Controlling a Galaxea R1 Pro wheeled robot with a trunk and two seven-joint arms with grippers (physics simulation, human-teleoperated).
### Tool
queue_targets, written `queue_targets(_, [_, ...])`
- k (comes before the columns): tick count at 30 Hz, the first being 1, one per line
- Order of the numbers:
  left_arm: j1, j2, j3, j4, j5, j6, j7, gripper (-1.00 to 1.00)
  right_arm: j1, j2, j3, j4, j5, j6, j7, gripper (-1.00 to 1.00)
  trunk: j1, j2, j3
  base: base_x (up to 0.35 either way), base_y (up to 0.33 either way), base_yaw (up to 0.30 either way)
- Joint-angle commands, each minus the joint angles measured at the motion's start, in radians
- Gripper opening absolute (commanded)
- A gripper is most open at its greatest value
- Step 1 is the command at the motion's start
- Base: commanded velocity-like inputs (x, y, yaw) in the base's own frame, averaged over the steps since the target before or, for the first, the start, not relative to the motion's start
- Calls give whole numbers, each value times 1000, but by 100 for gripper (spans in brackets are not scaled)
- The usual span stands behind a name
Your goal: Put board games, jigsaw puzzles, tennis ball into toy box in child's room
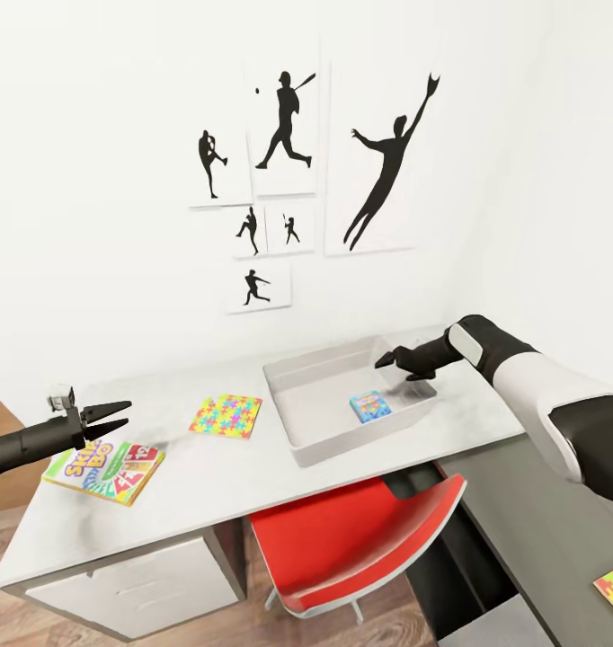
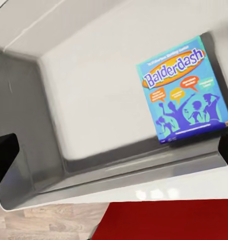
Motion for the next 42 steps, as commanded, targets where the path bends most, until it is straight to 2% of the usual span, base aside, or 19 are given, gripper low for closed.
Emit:
queue_targets(1, [-1, 0, 2, -1, -11, 10, -9, 100, -1, 1, 5, -1, 2, -3, 5, 100, 1, -2, 0, -20, 0, 0])
queue_targets(19, [-1, 0, 3, -1, -11, 10, -9, 100, -1, 5, -3, -1, 1, -78, -13, 100, 1, -2, 29, -61, 41, 0])
queue_targets(24, [-1, 0, 4, -1, -11, 10, -9, 100, -1, 4, -42, -1, 1, -112, -16, 100, 1, -2, 37, -3, 3, 0])
queue_targets(27, [-1, 0, 3, -1, -12, 9, -9, 100, -1, 2, -79, -1, 1, -137, -41, 100, 1, -2, 42, 0, 0, 0])
queue_targets(31, [-1, 0, 3, -1, -13, 7, -9, 100, -1, 3, -102, 0, 1, -164, -73, 100, 1, -2, 49, 0, 0, 0])
queue_targets(38, [-1, 2, 2, -5, -17, 5, -9, 100, 0, 5, -113, 7, -2, -224, -90, 100, 1, -2, 60, 0, 0, 0])
queue_targets(42, [-1, 4, 2, -9, -21, 4, -9, 100, 0, 4, -114, 10, -20, -259, -93, 100, 1, -2, 67, 0, 0, 0])
